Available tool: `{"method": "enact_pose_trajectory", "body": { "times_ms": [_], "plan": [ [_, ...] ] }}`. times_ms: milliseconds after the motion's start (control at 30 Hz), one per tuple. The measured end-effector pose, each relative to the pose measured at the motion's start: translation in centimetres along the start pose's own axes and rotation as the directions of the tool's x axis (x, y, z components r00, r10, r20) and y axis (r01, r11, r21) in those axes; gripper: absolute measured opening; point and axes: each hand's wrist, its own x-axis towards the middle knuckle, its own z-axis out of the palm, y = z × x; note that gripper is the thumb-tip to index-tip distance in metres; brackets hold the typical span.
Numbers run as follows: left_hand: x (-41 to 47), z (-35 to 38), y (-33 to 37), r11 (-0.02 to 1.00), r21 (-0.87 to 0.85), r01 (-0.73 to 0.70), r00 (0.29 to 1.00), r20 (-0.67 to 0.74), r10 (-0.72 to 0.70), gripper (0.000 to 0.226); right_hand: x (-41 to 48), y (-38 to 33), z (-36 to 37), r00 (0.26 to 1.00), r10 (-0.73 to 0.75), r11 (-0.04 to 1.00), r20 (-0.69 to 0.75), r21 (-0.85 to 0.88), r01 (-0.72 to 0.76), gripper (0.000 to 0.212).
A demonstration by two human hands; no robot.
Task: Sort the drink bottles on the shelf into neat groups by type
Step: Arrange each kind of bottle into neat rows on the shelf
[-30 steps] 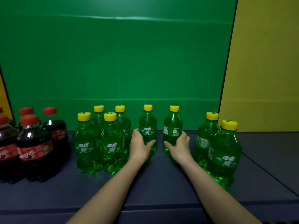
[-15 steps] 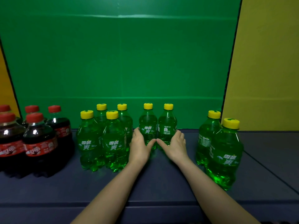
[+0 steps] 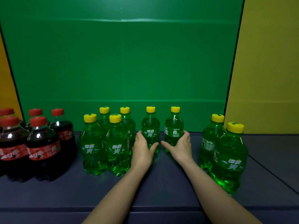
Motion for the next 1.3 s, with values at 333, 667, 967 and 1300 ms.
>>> {"method": "enact_pose_trajectory", "body": {
  "times_ms": [333,667,967,1300],
  "plan": [
    [0.0,-0.1,0.1,1.000,-0.011,-0.006,1.000,-0.005,0.006,0.069,0.0,0.4,0.1,0.993,0.017,0.999,0.116,-0.045,-0.012,0.077],
    [0.0,0.0,-0.1,1.000,-0.012,-0.011,1.000,-0.013,0.011,0.068,-0.2,0.9,0.7,0.984,-0.064,0.998,0.163,0.002,0.065,0.077],
    [0.0,0.0,0.1,1.000,0.006,0.001,1.000,0.006,-0.001,0.071,-0.3,1.0,0.9,0.990,-0.080,0.983,0.112,-0.155,0.097,0.077],
    [-3.8,-1.7,1.4,0.980,0.045,-0.195,0.980,-0.027,0.196,0.075,-7.7,-0.9,-5.8,0.944,-0.254,0.961,0.212,-0.053,0.271,0.076]
  ]
}}
